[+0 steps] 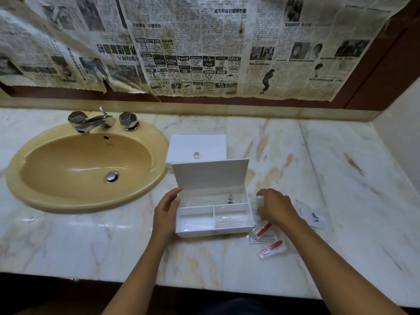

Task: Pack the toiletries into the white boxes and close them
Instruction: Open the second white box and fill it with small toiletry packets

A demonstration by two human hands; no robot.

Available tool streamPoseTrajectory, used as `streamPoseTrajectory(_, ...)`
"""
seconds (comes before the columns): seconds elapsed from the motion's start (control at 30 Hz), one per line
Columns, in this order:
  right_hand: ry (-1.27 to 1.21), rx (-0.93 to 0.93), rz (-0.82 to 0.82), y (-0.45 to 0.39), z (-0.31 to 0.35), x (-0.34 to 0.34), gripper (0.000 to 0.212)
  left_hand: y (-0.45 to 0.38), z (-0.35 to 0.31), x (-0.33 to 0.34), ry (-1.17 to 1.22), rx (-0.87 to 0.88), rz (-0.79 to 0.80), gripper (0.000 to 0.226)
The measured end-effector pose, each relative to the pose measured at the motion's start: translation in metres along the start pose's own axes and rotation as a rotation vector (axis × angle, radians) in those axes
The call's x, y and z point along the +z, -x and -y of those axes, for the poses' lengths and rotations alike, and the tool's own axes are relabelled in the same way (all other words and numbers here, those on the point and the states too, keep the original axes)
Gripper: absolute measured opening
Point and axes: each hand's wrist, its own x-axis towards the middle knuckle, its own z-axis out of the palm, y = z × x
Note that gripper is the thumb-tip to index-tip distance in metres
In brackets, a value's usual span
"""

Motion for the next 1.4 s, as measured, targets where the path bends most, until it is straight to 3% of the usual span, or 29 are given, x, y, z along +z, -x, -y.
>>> streamPoseTrajectory(0.33,0.048,0.031,-0.041,0.001,-0.001,-0.004,0.023,0.000,0.001,0.000,-0.006,-0.009,-0.005,0.028)
streamPoseTrajectory(0.5,-0.143,0.009,-0.219,0.007,0.001,-0.022,0.005,0.000,0.001,0.000,0.001,-0.009,0.000,0.028)
streamPoseTrajectory(0.63,-0.350,-0.052,-0.305,0.008,0.018,-0.039,0.009,0.000,0.000,-0.001,-0.004,-0.004,-0.003,0.028)
streamPoseTrajectory(0.77,-0.337,-0.226,-0.355,0.017,0.045,-0.045,0.016,0.000,0.000,-0.001,-0.005,-0.004,-0.002,0.028)
streamPoseTrajectory(1.0,-0.137,-0.318,-0.037,0.038,0.073,-0.026,0.009,0.001,-0.001,0.000,0.022,-0.002,-0.005,0.029)
streamPoseTrajectory(1.23,0.057,-0.337,0.041,0.042,0.076,-0.008,0.035,0.000,0.000,0.000,0.035,-0.013,-0.006,0.029)
streamPoseTrajectory(1.4,-0.139,-0.322,0.012,0.046,0.074,-0.017,0.024,0.000,0.000,-0.001,0.044,-0.016,-0.010,0.029)
